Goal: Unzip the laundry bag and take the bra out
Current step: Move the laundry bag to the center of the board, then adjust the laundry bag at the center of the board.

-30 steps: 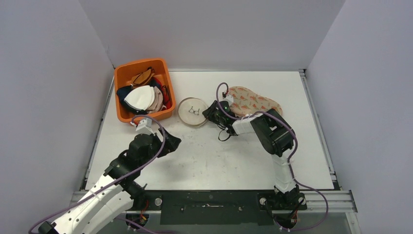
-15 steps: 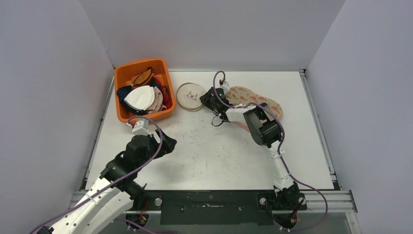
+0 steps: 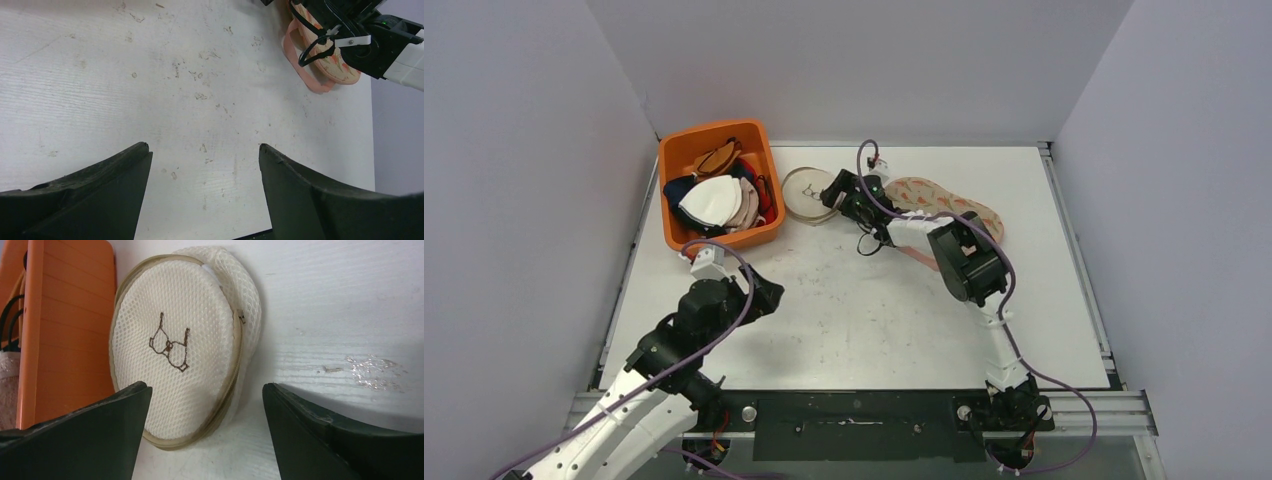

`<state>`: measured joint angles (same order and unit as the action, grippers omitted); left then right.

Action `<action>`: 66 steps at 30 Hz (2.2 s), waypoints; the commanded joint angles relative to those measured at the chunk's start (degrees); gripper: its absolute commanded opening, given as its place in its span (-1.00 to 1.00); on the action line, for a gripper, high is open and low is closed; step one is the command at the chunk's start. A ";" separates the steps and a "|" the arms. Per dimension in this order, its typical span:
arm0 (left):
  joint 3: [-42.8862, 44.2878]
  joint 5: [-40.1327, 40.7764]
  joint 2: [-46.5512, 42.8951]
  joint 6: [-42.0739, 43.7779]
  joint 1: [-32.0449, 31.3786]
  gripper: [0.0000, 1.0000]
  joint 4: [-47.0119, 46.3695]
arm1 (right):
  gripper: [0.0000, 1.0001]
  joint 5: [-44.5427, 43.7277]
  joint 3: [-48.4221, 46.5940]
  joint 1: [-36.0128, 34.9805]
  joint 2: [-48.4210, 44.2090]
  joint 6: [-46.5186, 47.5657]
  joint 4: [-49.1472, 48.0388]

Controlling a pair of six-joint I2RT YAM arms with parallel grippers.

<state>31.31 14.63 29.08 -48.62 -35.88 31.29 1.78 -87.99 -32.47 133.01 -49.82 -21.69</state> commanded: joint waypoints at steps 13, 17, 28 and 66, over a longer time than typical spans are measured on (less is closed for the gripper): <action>1.14 0.26 -1.11 -0.41 0.62 0.93 -2.65 | 0.80 -5.25 15.53 -0.46 -38.88 17.69 16.38; -3.24 -1.99 -0.97 -3.79 1.05 0.92 -11.63 | 0.82 -17.85 31.20 -0.36 -52.84 15.77 15.86; -6.52 -9.59 14.11 -5.50 -4.05 0.93 -28.85 | 0.91 -29.23 50.86 5.51 -71.31 18.97 25.83; -11.88 -8.40 16.24 -10.54 -6.81 0.85 -34.68 | -0.64 6.15 67.70 36.43 -60.59 -7.53 -1.46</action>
<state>18.98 6.00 43.97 -59.35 -42.46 0.14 7.51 -22.50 6.81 78.89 -58.06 -24.71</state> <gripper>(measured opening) 0.939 0.200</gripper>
